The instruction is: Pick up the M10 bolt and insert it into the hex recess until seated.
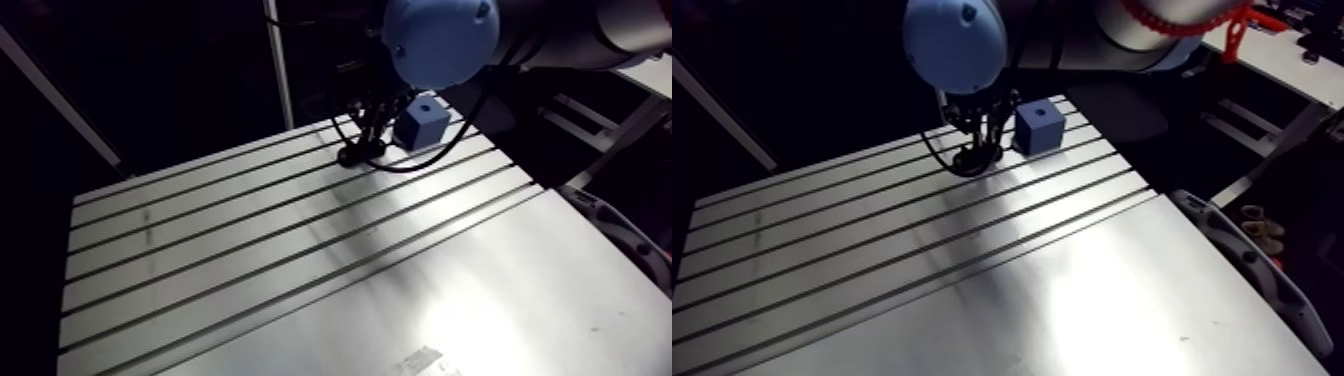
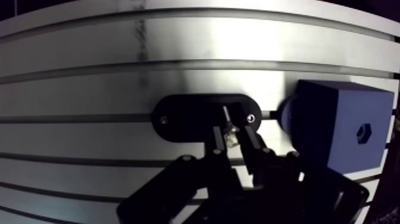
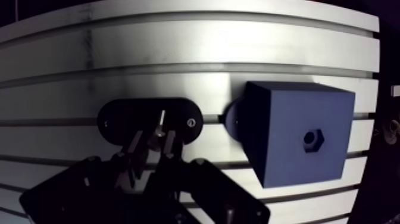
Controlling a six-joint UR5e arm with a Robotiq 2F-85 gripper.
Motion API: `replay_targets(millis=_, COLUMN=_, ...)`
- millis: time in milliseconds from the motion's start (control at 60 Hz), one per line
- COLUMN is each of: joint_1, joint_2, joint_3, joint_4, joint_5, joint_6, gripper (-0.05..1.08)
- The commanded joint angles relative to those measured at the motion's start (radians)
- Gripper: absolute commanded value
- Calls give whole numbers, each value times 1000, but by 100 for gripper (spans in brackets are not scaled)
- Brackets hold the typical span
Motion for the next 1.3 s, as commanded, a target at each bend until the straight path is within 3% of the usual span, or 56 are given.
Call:
replay_targets(millis=17, joint_1=-1, joint_2=0, joint_3=-1, joint_4=0, joint_5=0, joint_6=0, gripper=71)
replay_targets(millis=683, joint_1=-2, joint_2=-29, joint_3=-29, joint_4=21, joint_5=8, joint_6=-3, gripper=76)
replay_targets(millis=967, joint_1=3, joint_2=-72, joint_3=-61, joint_4=81, joint_5=17, joint_6=-8, gripper=80)
replay_targets(millis=1300, joint_1=8, joint_2=-144, joint_3=-116, joint_4=247, joint_5=22, joint_6=-72, gripper=85)
